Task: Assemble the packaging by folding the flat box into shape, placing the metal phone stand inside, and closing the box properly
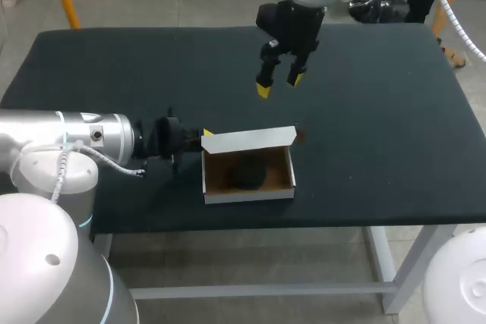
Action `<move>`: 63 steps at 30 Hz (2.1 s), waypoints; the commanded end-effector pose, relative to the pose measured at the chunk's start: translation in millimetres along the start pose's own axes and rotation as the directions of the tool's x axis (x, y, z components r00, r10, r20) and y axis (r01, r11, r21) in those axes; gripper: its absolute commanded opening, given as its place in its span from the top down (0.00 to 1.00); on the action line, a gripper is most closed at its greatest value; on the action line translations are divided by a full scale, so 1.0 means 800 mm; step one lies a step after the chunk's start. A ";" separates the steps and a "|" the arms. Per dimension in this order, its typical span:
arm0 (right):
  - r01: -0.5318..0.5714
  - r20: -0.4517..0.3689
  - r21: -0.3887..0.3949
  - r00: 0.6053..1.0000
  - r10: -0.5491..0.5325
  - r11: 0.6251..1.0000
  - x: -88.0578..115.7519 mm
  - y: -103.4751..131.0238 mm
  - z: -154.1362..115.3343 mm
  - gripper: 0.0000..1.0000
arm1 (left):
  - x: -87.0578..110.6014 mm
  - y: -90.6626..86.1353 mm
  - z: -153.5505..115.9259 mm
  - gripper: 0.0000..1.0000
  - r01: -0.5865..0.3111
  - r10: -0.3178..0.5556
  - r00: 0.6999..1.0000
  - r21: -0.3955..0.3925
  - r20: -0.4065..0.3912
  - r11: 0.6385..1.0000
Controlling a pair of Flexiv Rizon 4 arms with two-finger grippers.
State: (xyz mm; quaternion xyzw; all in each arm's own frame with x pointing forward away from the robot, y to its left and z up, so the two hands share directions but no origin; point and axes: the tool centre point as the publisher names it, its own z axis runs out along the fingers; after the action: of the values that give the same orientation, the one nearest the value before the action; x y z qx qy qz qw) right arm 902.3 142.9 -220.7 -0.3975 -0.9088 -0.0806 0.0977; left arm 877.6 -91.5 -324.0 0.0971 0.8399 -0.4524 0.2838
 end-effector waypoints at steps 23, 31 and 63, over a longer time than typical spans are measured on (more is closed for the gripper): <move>-0.295 -0.050 0.039 0.954 0.297 0.955 -0.011 -0.010 0.001 0.00 | 0.006 0.000 0.001 1.00 -0.059 0.059 0.997 -0.009 0.040 0.998; -0.430 -0.081 0.062 0.898 0.434 0.901 -0.018 -0.024 0.005 0.00 | 0.010 0.002 0.005 1.00 -0.121 0.122 0.990 -0.020 0.076 0.992; -0.668 -0.083 0.195 0.718 0.691 0.718 -0.008 -0.062 0.036 0.00 | 0.031 0.008 0.009 1.00 -0.249 0.254 0.961 -0.057 0.108 0.967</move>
State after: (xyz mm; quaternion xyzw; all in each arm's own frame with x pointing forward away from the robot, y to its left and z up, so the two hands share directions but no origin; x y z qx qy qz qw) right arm 860.4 107.8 -252.1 -0.6896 -0.6934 -0.0176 0.2081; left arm 865.1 -94.0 -337.9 0.1729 0.8161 -0.3980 0.3816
